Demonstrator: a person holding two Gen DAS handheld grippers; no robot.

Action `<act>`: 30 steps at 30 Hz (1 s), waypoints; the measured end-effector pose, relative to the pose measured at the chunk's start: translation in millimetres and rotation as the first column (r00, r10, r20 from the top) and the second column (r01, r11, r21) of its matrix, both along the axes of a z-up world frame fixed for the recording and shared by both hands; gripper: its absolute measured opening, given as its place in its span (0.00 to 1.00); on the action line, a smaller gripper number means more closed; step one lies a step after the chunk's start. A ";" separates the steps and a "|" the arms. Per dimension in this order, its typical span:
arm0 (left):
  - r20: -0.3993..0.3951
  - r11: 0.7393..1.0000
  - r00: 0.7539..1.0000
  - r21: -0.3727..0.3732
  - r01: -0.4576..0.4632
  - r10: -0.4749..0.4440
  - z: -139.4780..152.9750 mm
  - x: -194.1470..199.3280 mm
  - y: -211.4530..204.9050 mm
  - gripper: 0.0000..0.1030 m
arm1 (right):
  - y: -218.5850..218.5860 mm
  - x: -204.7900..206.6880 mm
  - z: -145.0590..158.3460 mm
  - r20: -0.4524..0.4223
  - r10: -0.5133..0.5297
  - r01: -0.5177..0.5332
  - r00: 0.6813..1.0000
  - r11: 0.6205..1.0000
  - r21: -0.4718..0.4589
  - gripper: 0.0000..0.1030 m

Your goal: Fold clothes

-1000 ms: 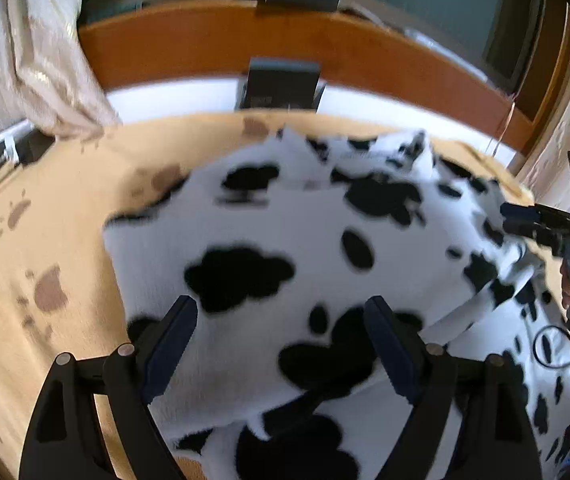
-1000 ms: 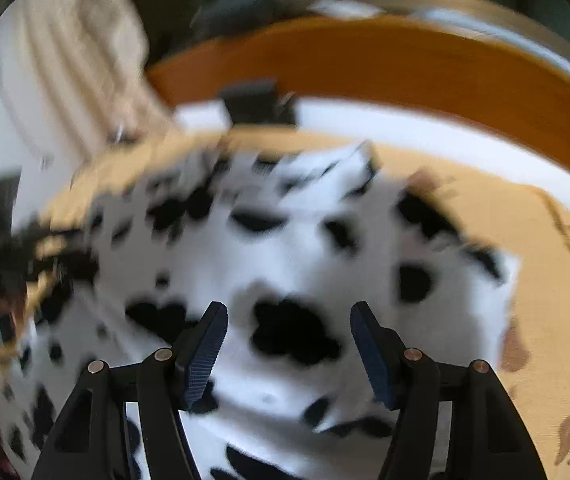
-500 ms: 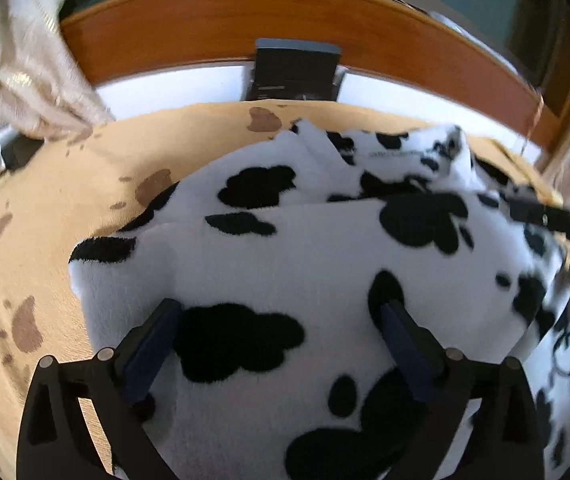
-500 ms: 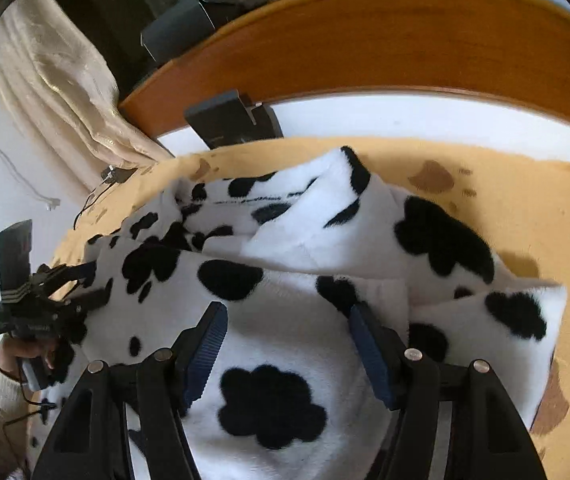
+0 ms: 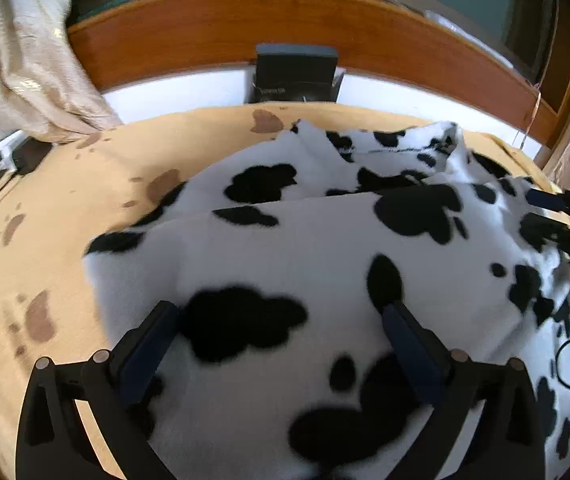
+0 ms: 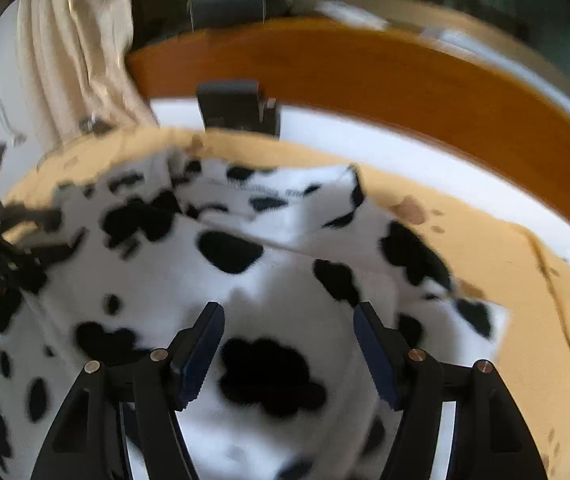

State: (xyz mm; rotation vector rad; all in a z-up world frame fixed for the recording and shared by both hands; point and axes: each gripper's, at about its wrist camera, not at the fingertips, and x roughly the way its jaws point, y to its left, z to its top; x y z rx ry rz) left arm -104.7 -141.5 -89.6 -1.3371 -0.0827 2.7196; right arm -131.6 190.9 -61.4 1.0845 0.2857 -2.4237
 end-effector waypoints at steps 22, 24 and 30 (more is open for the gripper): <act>0.025 0.998 0.998 0.003 0.055 -0.055 -16.5 15.9 0.6 0.99 | 9.7 32.2 -37.4 0.078 -0.033 0.029 0.996 0.998 0.047 1.00; 0.024 0.999 0.998 0.003 0.050 -0.050 -15.9 17.3 1.1 0.99 | 8.5 32.4 -37.5 0.076 -0.033 0.029 0.997 0.998 0.056 1.00; 0.010 0.999 0.999 0.000 0.051 -0.051 -16.0 19.1 1.7 0.99 | 6.9 31.1 -38.6 0.075 -0.037 0.032 0.996 0.998 0.063 1.00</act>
